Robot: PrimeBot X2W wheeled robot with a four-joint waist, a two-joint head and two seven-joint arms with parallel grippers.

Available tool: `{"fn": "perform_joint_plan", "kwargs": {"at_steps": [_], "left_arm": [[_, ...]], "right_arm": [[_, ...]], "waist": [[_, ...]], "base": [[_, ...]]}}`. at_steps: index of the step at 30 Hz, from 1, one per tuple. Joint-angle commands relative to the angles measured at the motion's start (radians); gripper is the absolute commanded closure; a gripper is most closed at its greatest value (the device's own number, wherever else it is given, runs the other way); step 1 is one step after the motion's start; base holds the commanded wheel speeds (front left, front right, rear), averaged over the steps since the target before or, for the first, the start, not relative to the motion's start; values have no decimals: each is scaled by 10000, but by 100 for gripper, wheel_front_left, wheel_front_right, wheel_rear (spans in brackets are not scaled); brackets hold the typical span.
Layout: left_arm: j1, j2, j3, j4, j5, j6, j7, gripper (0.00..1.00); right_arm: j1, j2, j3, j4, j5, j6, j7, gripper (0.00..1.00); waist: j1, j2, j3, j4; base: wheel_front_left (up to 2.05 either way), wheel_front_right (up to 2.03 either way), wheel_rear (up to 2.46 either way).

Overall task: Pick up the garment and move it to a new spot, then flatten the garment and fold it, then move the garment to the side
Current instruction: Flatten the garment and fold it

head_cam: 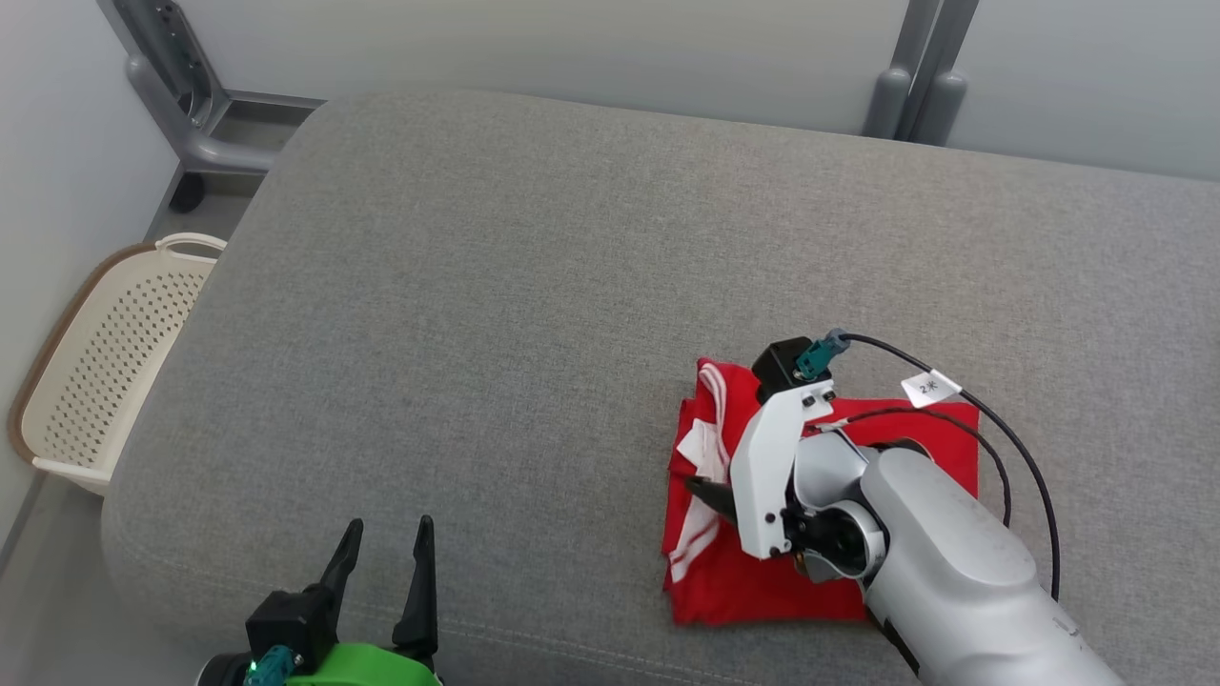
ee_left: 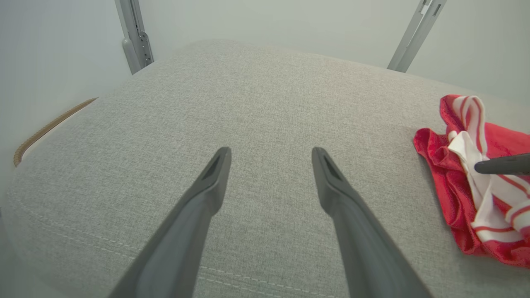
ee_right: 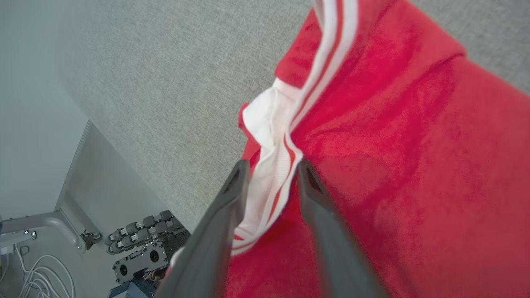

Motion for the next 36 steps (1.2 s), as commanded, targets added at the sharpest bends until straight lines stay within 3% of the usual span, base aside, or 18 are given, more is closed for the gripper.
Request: {"fn": "perform_joint_plan", "kwargs": {"at_steps": [1, 9, 14, 19, 27, 36], "left_arm": [[-95, -12, 26, 17, -56, 28, -6, 0], [92, -10, 148, -13, -11, 53, -6, 0], [205, 38, 251, -75, 40, 50, -6, 0], [363, 38, 317, -106, 67, 74, -6, 0], [743, 28, 417, -287, 46, 164, -6, 0], [588, 16, 331, -294, 74, 88, -6, 0]], "right_arm": [[-105, 0, 161, -160, 444, -3, -90, 0], [-532, -12, 159, -672, 1082, -3, -783, 0], [-617, -10, -693, -629, 352, -3, -1128, 0], [12, -290, -2313, -824, -1122, -3, -1296, 0], [1624, -320, -4715, -2481, -2647, -3, -120, 0], [3220, -36, -5649, -4144, -2892, -3, 975, 0]], "waist": [[0, 0, -57, -29], [0, 0, -312, -275], [0, 0, -516, -505], [0, 0, -744, -741], [0, 0, -948, -1419], [0, 0, -819, -1866]], "base": [[0, 0, 0], [0, 0, 0], [0, 0, 0], [0, 0, 0], [0, 0, 0], [0, 0, 0]]}}
